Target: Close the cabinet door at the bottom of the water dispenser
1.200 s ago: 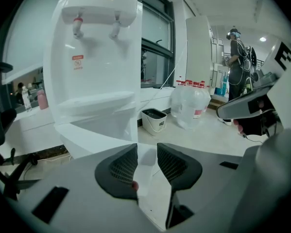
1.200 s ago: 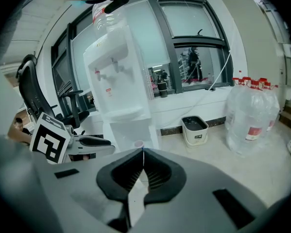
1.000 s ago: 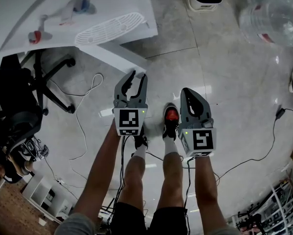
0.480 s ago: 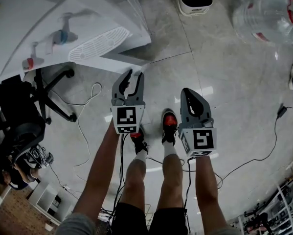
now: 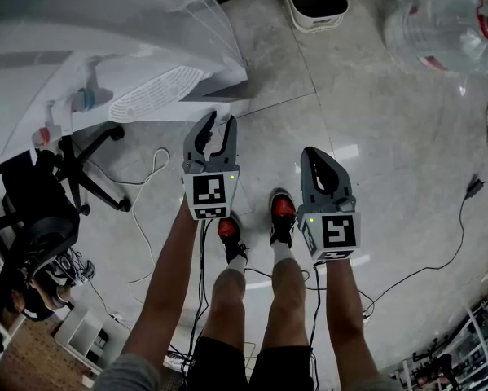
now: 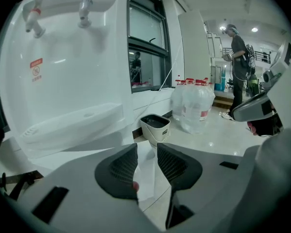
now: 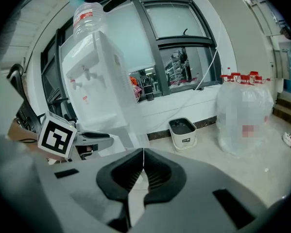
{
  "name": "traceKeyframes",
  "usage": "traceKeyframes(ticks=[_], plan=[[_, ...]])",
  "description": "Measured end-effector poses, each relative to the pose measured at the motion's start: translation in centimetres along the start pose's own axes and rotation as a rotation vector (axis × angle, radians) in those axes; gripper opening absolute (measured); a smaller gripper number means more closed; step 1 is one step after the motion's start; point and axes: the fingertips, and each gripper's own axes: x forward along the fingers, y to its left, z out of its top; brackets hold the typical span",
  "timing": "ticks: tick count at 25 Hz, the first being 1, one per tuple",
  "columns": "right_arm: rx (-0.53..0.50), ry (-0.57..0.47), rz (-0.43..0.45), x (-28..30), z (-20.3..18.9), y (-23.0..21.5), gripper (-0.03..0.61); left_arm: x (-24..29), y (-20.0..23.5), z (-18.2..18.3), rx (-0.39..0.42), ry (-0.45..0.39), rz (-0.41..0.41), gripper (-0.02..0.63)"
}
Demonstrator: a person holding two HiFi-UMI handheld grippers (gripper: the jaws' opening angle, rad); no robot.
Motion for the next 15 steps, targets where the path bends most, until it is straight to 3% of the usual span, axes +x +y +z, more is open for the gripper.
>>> traceKeyframes(ticks=[15], plan=[[0.007,-0.019,-0.014,1.6,1.5,-2.1,0.02,2.5,1.1,1.8,0.047,-0.012,0.033,0.147]])
